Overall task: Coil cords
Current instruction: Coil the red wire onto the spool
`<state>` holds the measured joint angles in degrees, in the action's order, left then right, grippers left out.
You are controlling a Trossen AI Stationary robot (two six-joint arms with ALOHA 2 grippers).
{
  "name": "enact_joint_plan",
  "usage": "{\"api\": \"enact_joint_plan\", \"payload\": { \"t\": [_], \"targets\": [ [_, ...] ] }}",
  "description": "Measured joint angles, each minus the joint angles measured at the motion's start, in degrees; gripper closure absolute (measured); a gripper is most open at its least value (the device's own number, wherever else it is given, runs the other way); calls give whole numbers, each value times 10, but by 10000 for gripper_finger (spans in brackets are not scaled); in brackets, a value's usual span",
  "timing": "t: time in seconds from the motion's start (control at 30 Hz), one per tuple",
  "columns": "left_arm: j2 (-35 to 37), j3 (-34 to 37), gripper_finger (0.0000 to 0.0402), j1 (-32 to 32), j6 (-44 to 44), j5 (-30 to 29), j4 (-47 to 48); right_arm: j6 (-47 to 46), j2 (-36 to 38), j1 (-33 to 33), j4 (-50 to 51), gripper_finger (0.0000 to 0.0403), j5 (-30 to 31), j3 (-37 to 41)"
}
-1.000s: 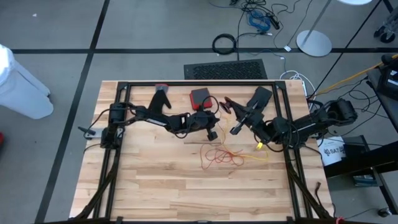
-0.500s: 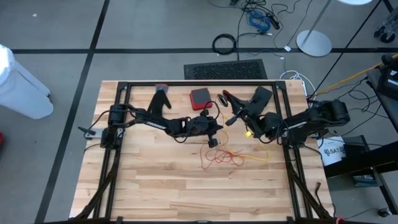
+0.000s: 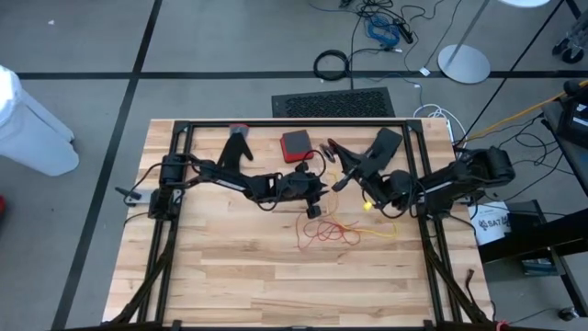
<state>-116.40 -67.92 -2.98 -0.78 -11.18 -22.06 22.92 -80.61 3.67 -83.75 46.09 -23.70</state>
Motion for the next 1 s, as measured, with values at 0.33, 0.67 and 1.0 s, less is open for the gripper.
{"api": "enact_joint_plan", "payload": {
  "t": [0.33,0.67,1.0],
  "targets": [
    [30,0,263,-4,2,-19,-41,114,35,63,-5,403,83,0],
    [94,-1,263,-4,-29,-106,-29,156,43,88,-36,403,94,0],
    [99,-1,262,-4,-62,-139,-58,169,44,107,-61,403,78,0]
  ]
}}
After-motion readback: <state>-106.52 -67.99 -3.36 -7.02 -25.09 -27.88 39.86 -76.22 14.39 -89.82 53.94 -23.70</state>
